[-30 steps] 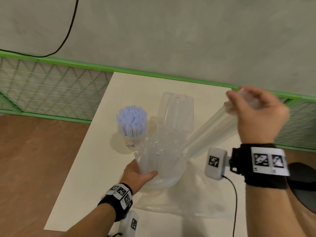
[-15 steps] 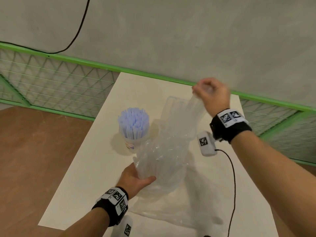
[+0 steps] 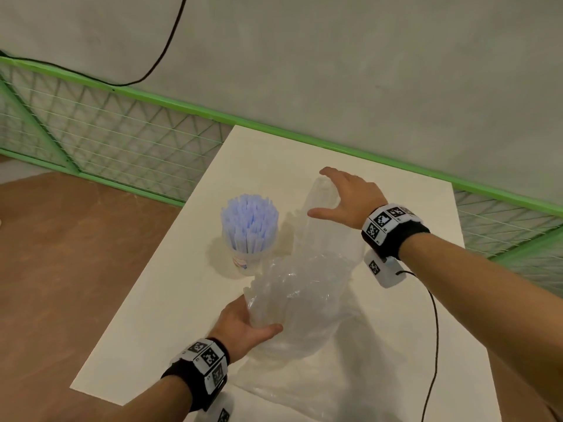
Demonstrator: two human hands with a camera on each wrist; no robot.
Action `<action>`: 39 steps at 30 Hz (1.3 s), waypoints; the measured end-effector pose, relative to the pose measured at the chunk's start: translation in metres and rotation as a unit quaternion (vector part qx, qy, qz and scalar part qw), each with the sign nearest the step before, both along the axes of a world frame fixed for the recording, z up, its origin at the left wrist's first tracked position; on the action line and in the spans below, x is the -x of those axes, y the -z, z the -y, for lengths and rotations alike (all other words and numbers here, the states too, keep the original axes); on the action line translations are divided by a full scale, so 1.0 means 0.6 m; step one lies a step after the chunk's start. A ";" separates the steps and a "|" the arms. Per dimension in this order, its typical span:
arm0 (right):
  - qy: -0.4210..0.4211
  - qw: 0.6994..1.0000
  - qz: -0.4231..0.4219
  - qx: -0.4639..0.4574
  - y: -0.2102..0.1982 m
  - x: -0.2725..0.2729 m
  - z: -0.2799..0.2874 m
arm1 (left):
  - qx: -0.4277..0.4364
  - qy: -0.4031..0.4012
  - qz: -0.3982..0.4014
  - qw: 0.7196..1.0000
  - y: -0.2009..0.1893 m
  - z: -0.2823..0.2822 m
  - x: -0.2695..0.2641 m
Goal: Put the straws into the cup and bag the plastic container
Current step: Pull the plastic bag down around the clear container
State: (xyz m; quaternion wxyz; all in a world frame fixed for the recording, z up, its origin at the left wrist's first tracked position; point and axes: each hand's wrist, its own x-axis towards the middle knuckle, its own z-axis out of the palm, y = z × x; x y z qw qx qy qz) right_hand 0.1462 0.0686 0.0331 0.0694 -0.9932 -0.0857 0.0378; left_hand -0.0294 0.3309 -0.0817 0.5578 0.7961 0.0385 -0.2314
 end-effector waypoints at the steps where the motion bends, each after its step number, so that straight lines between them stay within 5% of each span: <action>1: 0.014 1.000 -0.008 -0.005 0.006 -0.003 -0.004 | -0.005 0.002 0.004 1.000 -0.001 0.000 0.000; 7: 0.011 0.990 0.040 -0.138 0.005 -0.026 0.016 | -0.027 0.014 0.009 0.999 -0.007 -0.001 0.000; 14: -0.060 0.993 -0.040 0.095 0.011 -0.008 0.018 | -0.026 0.016 0.007 1.000 -0.006 0.000 -0.001; 21: 0.001 0.998 0.033 0.052 0.014 -0.022 -0.010 | -0.023 0.014 0.006 1.000 -0.002 -0.002 0.001; 28: 0.016 1.000 0.007 -0.009 0.011 -0.027 -0.016 | -0.029 0.015 0.005 0.999 0.005 -0.001 -0.003; 31: -0.047 0.999 -0.008 -0.015 0.017 -0.026 -0.006 | -0.040 0.021 0.014 0.999 0.003 -0.001 -0.003; 36: -0.142 0.973 -0.028 0.182 0.017 -0.022 0.003 | -0.051 0.027 0.026 0.998 0.001 -0.001 -0.006; 39: -0.135 0.987 0.012 0.085 -0.011 -0.002 -0.004 | -0.047 0.030 0.028 0.998 -0.001 -0.001 -0.005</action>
